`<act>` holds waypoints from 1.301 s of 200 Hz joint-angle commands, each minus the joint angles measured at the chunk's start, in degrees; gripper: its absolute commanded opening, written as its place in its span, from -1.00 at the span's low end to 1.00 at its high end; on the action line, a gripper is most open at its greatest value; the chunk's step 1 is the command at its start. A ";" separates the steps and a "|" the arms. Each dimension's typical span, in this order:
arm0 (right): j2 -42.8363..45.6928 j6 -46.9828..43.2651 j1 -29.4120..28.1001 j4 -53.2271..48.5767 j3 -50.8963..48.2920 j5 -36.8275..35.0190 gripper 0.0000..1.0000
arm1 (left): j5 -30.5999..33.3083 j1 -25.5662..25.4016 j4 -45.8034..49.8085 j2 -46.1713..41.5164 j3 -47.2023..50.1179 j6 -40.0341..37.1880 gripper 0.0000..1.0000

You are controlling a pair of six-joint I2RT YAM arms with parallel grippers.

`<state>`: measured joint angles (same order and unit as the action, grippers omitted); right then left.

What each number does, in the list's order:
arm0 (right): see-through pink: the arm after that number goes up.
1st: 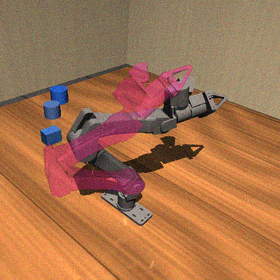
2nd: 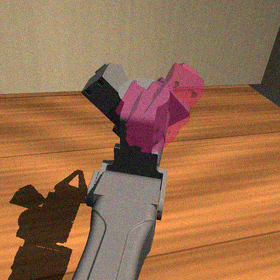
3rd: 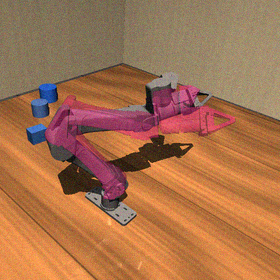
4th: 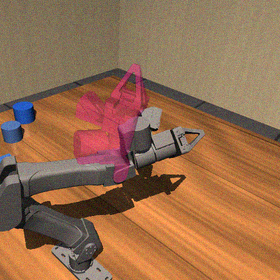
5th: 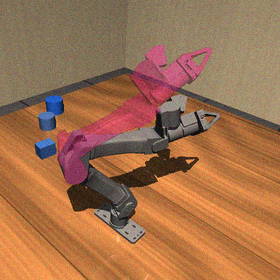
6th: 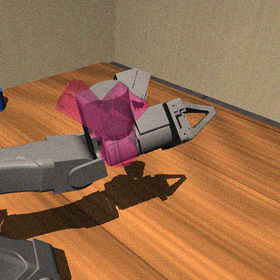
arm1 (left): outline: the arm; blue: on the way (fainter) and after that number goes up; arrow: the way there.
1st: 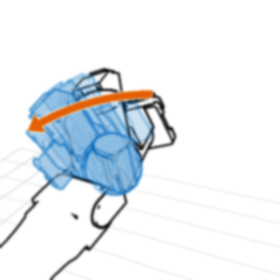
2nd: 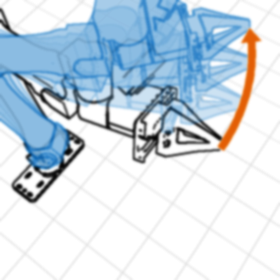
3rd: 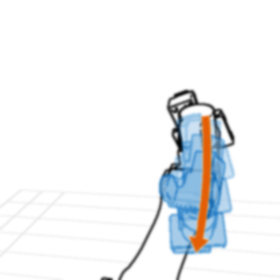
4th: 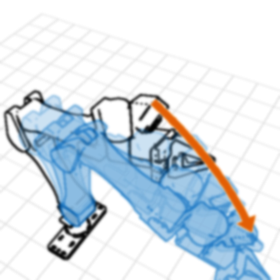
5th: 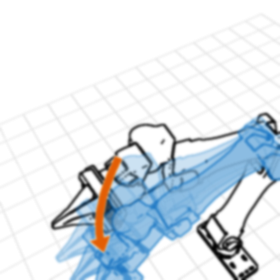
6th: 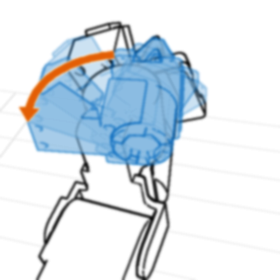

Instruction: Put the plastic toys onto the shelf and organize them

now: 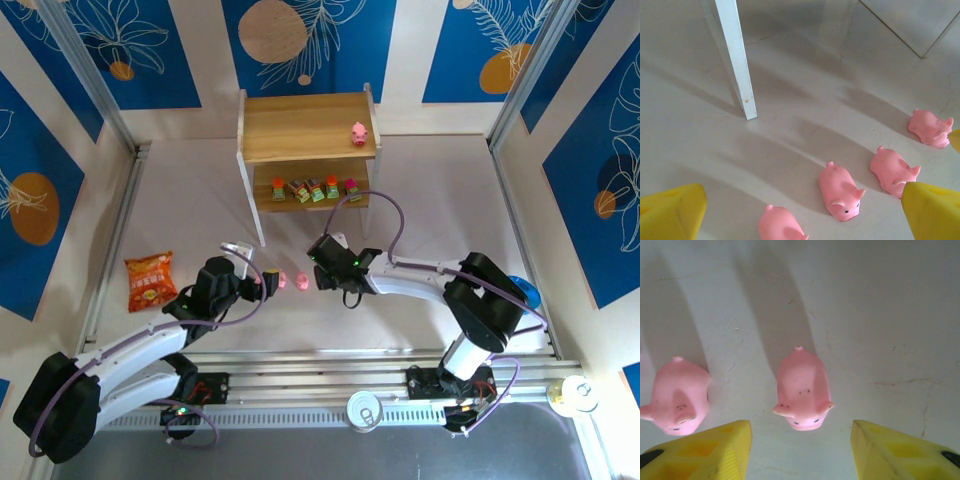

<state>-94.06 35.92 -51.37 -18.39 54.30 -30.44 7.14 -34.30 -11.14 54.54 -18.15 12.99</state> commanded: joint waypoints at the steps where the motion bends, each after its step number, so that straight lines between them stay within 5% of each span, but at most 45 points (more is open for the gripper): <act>1: -1.59 -1.00 0.74 2.10 0.63 1.65 0.11 | 0.34 -0.28 0.36 -0.15 -1.42 0.07 0.99; 260: -8.50 -7.23 2.31 0.99 5.03 2.53 -0.06 | 0.42 -0.24 0.39 0.57 -1.80 -0.14 0.99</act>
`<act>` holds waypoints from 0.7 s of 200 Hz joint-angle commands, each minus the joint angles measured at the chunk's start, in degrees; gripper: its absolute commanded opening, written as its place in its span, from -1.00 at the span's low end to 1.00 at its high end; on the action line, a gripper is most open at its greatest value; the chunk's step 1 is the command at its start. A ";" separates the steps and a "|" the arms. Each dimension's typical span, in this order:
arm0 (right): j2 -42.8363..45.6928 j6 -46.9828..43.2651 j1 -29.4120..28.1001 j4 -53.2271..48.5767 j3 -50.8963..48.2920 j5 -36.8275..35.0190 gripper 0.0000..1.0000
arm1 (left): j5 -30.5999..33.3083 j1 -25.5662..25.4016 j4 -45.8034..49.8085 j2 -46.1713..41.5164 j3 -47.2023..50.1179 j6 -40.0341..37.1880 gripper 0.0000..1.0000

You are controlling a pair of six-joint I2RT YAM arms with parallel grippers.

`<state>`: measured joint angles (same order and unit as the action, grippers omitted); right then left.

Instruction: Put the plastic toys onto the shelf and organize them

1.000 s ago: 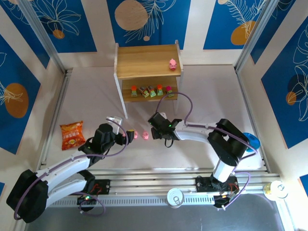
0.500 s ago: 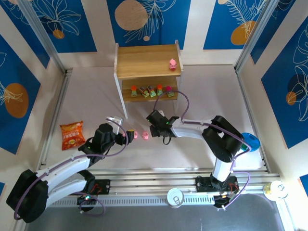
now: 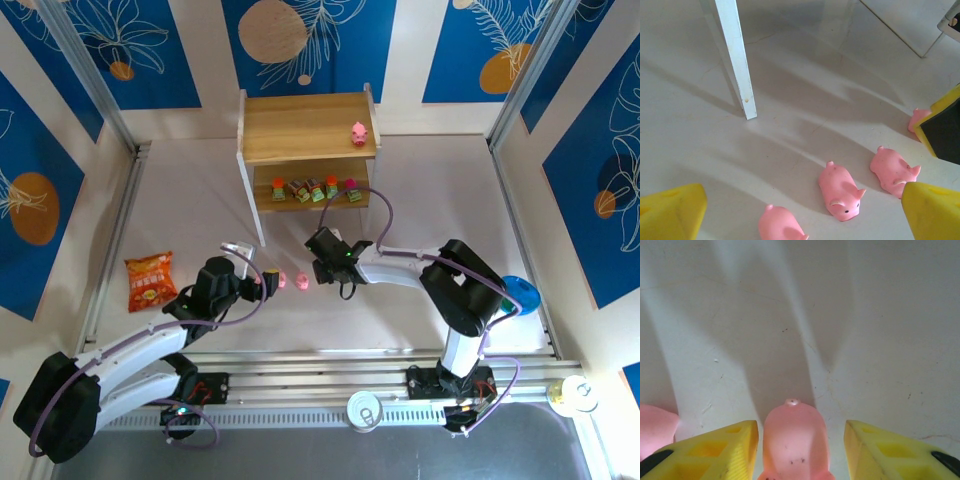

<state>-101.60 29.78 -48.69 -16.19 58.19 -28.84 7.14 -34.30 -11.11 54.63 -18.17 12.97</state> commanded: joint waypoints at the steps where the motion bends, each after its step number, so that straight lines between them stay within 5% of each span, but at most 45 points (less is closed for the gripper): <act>1: -0.96 -1.11 -0.37 -1.22 1.14 0.96 -0.06 | 0.42 -0.28 0.33 0.52 -1.78 -0.13 0.99; 140: 4.67 -2.62 -1.66 -6.13 2.20 -2.06 -0.36 | 0.51 -0.24 0.48 0.63 -1.86 -0.29 0.99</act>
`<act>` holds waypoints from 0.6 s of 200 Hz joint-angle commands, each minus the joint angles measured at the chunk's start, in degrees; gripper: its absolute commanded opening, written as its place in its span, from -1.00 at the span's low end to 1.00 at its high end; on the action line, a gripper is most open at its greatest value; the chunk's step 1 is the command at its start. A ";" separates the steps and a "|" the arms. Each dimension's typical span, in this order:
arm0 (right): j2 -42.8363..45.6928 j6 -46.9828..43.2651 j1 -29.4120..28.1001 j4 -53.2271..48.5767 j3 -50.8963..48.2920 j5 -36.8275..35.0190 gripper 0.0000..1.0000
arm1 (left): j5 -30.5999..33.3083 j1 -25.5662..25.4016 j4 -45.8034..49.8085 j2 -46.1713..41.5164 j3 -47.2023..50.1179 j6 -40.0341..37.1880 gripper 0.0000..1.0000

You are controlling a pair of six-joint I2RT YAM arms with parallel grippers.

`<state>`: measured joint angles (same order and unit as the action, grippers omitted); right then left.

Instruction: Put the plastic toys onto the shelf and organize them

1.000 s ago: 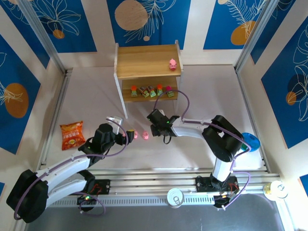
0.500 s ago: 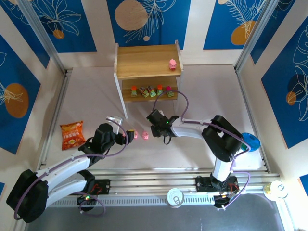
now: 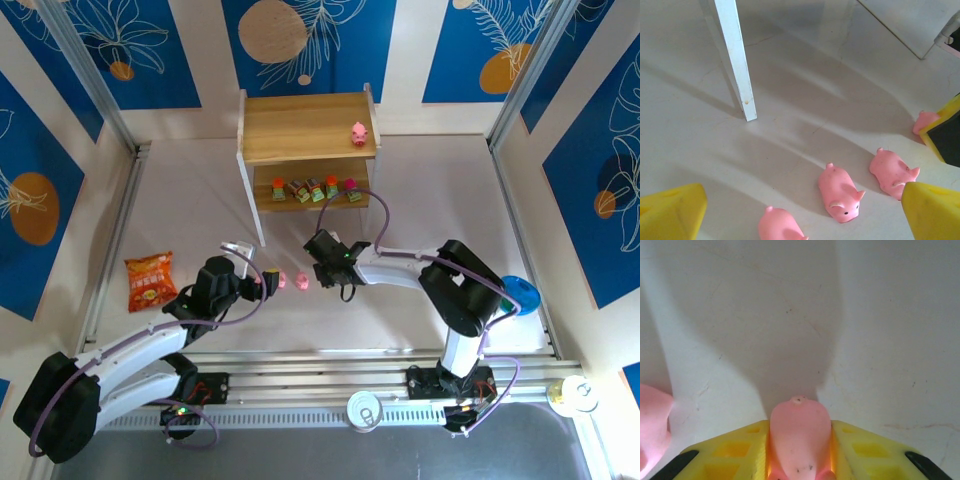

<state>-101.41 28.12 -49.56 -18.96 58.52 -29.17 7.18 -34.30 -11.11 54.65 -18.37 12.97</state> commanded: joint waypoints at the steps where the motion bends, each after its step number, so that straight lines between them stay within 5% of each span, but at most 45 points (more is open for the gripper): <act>1: 4.65 -0.96 -0.79 -3.45 1.96 -1.79 -0.36 | 0.42 -0.28 0.48 0.62 -1.67 -0.30 0.99; 120: 18.33 -4.77 -3.35 -21.62 18.44 -6.00 -0.37 | -0.90 -0.31 -0.57 0.63 -1.40 -0.49 1.00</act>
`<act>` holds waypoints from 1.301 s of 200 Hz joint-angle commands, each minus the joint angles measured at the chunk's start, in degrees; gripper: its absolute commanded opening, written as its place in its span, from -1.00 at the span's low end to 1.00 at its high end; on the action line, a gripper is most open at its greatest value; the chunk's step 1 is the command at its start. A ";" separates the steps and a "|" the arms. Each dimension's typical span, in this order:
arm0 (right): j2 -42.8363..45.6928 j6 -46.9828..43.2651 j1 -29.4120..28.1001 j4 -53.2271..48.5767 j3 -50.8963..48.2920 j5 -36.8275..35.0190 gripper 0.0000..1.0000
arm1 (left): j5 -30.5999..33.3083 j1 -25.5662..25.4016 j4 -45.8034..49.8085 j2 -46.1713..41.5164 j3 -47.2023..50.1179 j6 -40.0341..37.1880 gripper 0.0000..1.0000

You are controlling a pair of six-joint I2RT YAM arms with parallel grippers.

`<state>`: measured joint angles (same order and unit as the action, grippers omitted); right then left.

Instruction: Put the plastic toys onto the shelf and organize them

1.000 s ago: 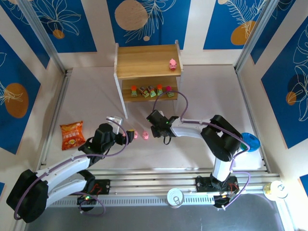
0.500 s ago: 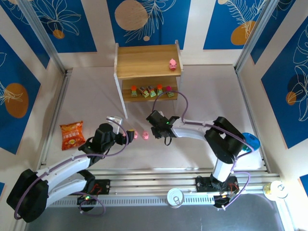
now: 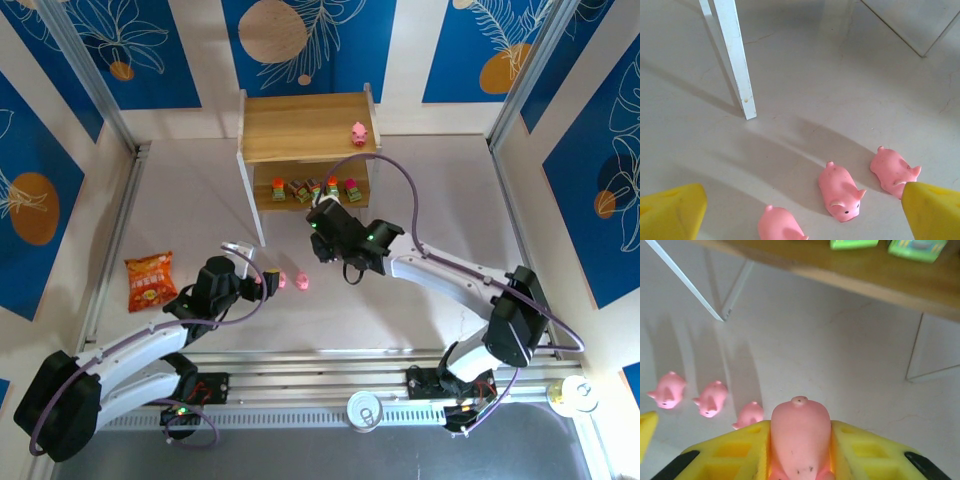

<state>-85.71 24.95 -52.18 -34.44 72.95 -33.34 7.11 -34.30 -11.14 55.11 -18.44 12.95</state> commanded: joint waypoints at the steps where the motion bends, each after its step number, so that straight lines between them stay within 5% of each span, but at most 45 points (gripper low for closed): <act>1: 2.65 -1.63 -0.73 -6.24 4.16 -1.91 -0.37 | -0.86 -0.23 -0.55 0.17 -1.34 -0.47 1.00; 107: 1.31 -5.80 -1.61 -19.39 26.76 -8.04 -0.38 | -1.05 -0.24 -0.47 -0.04 -1.20 -0.29 1.00; 260: -25.00 -11.44 9.00 -34.55 70.08 -7.18 -0.38 | -1.32 -0.28 -0.14 -0.83 -1.02 -0.12 0.99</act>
<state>-106.74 15.14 -44.29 -64.53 137.08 -41.58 7.07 -34.30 -11.14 55.09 -18.44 12.95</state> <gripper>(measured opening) 0.311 0.997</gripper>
